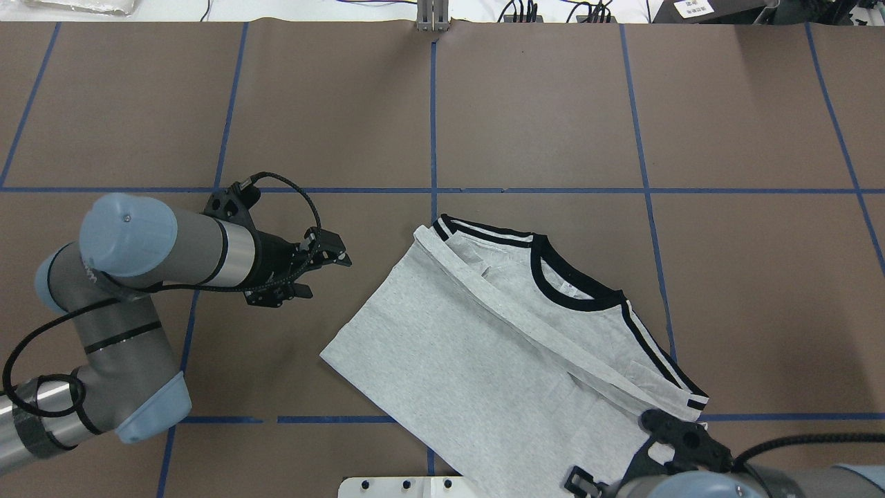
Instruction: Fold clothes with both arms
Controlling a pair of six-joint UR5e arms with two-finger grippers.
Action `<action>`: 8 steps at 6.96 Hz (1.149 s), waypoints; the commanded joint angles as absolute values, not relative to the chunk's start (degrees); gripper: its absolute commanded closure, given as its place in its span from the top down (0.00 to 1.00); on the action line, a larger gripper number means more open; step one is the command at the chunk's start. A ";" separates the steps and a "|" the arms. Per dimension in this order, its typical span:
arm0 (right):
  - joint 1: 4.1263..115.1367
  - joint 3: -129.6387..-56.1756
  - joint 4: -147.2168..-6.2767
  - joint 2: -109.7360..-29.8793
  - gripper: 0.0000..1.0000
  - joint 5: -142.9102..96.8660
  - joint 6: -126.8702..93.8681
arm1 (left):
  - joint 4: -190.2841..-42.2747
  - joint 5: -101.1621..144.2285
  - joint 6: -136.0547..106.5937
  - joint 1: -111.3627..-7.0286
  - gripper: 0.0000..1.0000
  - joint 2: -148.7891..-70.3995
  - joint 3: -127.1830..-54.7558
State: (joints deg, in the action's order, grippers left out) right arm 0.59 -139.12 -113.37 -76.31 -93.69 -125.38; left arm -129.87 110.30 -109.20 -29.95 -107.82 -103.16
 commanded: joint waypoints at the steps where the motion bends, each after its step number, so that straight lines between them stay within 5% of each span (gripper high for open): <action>1: 13.65 -135.03 -112.94 -69.20 1.00 -93.69 -124.28 | -129.55 106.47 -114.60 -24.20 0.87 -105.73 -104.59; 6: 20.04 -132.36 -112.76 -66.62 1.00 -94.13 -119.62 | -124.47 103.54 -114.70 -20.13 0.81 -105.91 -103.89; 8: 20.13 -132.36 -112.76 -66.71 1.00 -94.65 -119.62 | -124.19 103.54 -114.70 -20.13 0.63 -105.82 -103.80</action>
